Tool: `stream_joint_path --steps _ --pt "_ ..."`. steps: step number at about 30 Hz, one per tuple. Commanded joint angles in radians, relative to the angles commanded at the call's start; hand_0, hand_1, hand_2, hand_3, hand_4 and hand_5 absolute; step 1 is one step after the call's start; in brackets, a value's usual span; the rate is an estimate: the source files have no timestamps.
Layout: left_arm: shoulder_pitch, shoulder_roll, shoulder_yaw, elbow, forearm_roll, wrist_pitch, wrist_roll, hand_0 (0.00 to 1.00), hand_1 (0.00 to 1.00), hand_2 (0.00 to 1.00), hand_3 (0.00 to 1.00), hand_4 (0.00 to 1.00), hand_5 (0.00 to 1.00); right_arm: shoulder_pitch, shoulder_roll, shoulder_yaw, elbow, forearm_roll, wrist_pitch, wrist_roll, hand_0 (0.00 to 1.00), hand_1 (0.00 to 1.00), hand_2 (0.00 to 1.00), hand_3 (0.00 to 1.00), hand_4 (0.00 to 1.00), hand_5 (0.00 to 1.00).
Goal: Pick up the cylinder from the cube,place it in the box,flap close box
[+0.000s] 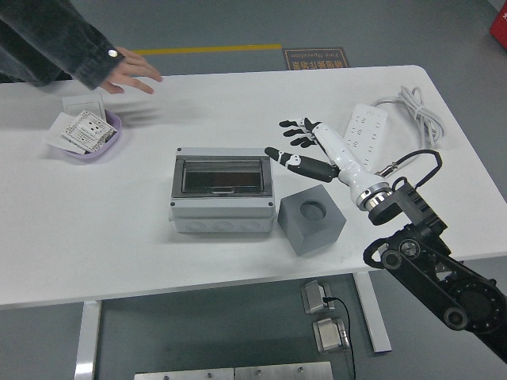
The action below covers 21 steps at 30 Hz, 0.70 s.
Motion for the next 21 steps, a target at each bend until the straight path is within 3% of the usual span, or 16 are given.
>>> stream_joint_path --steps 5,10,15,21 --pt "0.0 0.002 0.002 0.0 0.001 0.0 -0.003 0.936 0.96 0.945 0.973 0.986 0.858 -0.071 -0.003 0.114 -0.008 0.093 -0.027 0.081 0.675 0.649 0.713 0.783 0.924 0.683" --pt "0.004 0.001 0.0 0.0 0.004 0.002 -0.006 0.937 0.96 0.944 0.973 0.986 0.857 -0.122 0.006 0.186 -0.059 0.253 -0.06 0.202 0.676 0.644 0.7 0.767 0.922 0.681" --pt "0.011 -0.007 -0.001 0.0 0.001 0.004 -0.007 0.936 0.96 0.945 0.973 0.985 0.854 -0.11 0.042 0.137 -0.093 0.438 -0.072 0.328 0.674 0.629 0.679 0.721 0.899 0.683" --pt "0.014 -0.012 0.001 0.0 -0.002 0.004 -0.006 0.937 0.96 0.943 0.973 0.985 0.851 -0.043 0.148 0.03 -0.101 0.6 -0.097 0.433 0.668 0.631 0.673 0.696 0.863 0.658"
